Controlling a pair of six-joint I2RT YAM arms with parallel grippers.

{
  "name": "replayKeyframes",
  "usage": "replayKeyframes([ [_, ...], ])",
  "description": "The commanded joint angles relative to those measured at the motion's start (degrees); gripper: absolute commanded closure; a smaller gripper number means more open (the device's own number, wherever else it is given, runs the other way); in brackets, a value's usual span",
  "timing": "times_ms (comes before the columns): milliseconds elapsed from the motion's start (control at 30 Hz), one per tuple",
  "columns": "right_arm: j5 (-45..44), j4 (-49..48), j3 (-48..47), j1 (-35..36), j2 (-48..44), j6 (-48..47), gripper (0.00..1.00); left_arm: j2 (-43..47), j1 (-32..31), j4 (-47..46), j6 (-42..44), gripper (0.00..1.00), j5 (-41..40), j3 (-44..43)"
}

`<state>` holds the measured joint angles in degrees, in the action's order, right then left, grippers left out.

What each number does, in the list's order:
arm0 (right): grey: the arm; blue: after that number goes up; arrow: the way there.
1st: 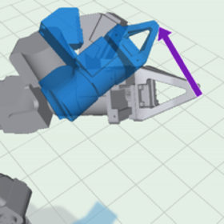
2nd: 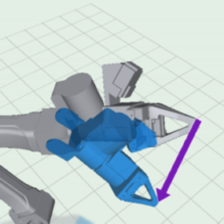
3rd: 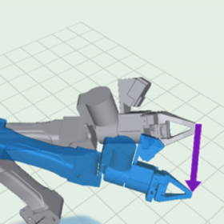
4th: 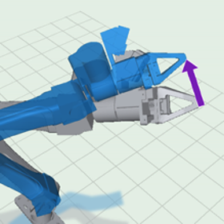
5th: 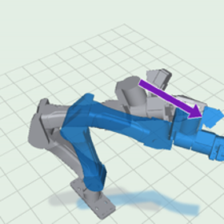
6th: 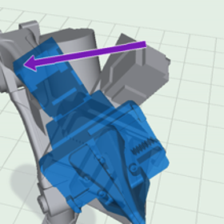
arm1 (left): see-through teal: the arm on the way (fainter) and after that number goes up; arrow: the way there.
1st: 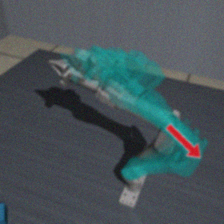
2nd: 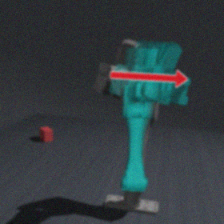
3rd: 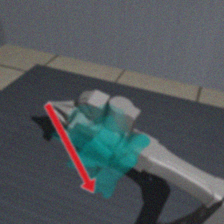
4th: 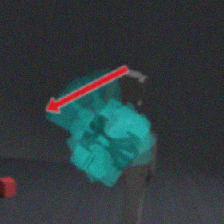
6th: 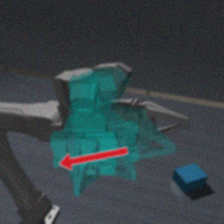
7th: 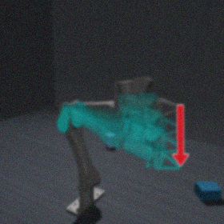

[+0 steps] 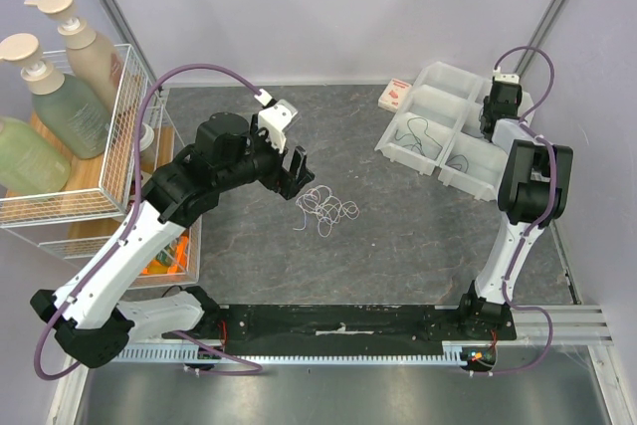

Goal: Untangle the cables

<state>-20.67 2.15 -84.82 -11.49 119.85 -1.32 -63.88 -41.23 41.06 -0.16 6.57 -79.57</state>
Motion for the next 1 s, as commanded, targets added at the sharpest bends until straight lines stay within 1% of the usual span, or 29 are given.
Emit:
replayKeyframes([
  [0, 0.11, -3.47, -1.14, -0.29, -3.31, -0.44, 0.53, -0.11, -0.08, -0.10, 0.87, 0.15, -0.33, -1.90],
  [100, 0.71, -2.33, -3.68, -0.82, -1.03, -0.44, 0.53, -0.28, -0.16, -0.19, 1.65, 0.15, -0.59, -2.25],
  [167, 1.68, 0.57, -5.09, -0.82, 0.46, -1.05, 0.53, -0.20, -0.08, 0.07, 2.01, 0.15, -0.94, -2.08],
  [300, 1.33, 0.40, -5.01, -0.91, 1.61, -0.44, 0.55, 0.16, -0.16, 0.78, 2.89, 0.15, -2.17, -1.90],
  [500, 3.96, -0.13, -5.54, -0.73, 2.40, -1.57, 0.67, -0.19, -0.08, 0.95, 3.59, 0.15, -2.17, -1.99],
  [600, 4.49, -0.13, -5.19, -0.73, 1.88, -2.54, 0.80, -0.55, -0.08, 0.52, 3.68, 0.15, -1.91, -2.26],
  [700, 5.11, 0.74, -4.83, -0.73, 1.09, -3.16, 0.99, -0.72, -0.16, -0.19, 3.85, 0.15, -1.82, -2.26],
  [767, 4.32, 1.01, -3.44, -0.82, -0.40, -2.46, 1.00, -0.90, -0.08, -0.71, 3.77, 0.15, -1.73, -1.99],
  [900, 6.60, 0.23, 1.74, -0.47, -6.19, -3.41, 1.00, -0.64, -0.08, -2.56, 3.94, 0.15, -2.26, -1.29],
  [967, 2.93, -1.70, 6.48, 0.32, -9.79, -7.18, 1.00, -0.20, 0.01, -4.05, 4.12, 0.14, -2.96, -0.15],
])
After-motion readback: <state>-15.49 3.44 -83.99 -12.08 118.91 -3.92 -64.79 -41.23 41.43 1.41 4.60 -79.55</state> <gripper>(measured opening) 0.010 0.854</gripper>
